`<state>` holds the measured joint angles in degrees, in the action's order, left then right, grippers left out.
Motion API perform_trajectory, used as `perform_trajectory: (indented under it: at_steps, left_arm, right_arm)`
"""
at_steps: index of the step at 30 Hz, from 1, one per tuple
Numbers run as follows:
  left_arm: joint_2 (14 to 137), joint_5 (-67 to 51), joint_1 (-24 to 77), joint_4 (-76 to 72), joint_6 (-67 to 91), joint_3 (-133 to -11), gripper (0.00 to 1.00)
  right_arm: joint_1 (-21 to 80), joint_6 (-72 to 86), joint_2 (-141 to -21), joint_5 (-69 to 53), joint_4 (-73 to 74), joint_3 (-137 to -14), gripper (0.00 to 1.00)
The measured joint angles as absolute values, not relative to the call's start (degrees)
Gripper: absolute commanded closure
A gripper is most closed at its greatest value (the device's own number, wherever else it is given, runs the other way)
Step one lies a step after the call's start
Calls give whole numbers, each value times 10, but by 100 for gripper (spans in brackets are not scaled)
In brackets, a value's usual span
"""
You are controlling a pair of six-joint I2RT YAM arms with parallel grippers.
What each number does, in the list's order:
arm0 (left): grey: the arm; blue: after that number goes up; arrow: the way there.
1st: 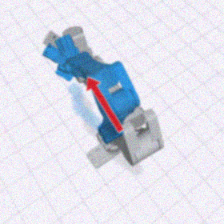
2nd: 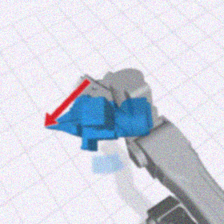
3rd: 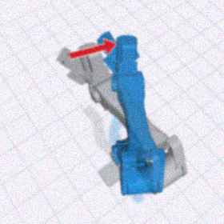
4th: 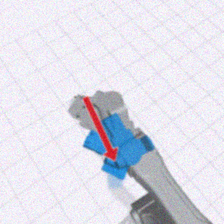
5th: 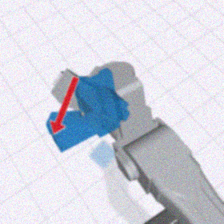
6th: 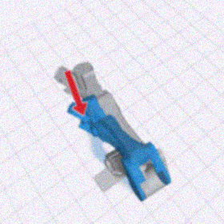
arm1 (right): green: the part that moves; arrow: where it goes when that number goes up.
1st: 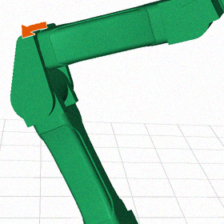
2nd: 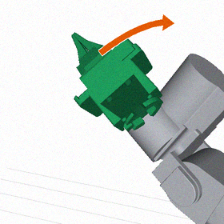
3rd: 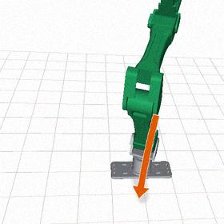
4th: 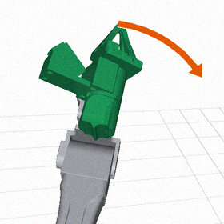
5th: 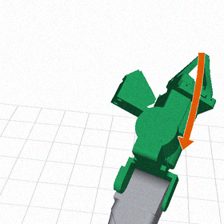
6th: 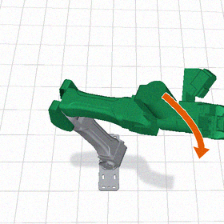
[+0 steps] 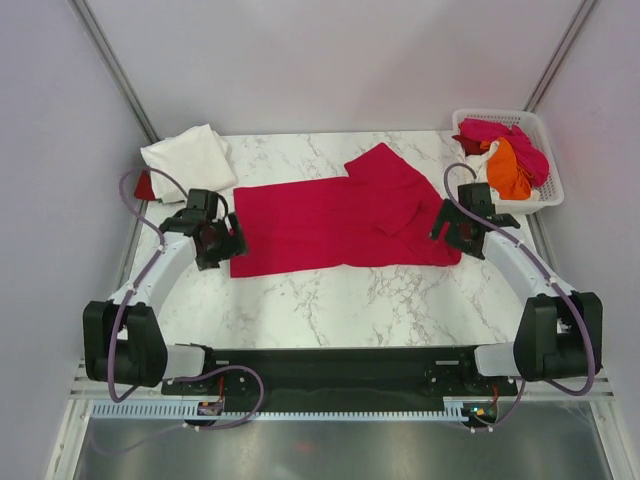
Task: Fold and stack the t-shirts
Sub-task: Fold the tshirt
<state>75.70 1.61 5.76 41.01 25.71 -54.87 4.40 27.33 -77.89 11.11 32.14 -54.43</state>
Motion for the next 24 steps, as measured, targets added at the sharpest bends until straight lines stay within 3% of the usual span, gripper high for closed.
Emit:
perform_trajectory:
  at_steps: [12, 17, 20, 21, 22, 23, 24]
  left_arm:
    - [785, -36, 58, 330, 332, -458, 15]
    - [811, -21, 58, 294, 350, -442, 24]
    - [835, -13, 58, 276, 359, -432, 35]
    - [837, -10, 58, 270, 361, -433, 51]
    - [841, -6, 58, 263, 364, -433, 60]
    - [846, -2, 57, 259, 367, -434, 66]
    - [849, 0, 57, 253, 367, -433, 90]
  right_arm:
    - [-57, 301, -816, -38, 238, -455, 20]
    - [-63, 301, -835, -54, 213, -448, 34]
    - [-64, 299, -837, -57, 203, -440, 50]
    - [-64, 300, -838, -58, 199, -437, 55]
    - [-65, 301, -839, -58, 197, -434, 70]
    - [-66, 299, -840, -58, 196, -433, 77]
    - [-66, 299, -842, -59, 193, -431, 83]
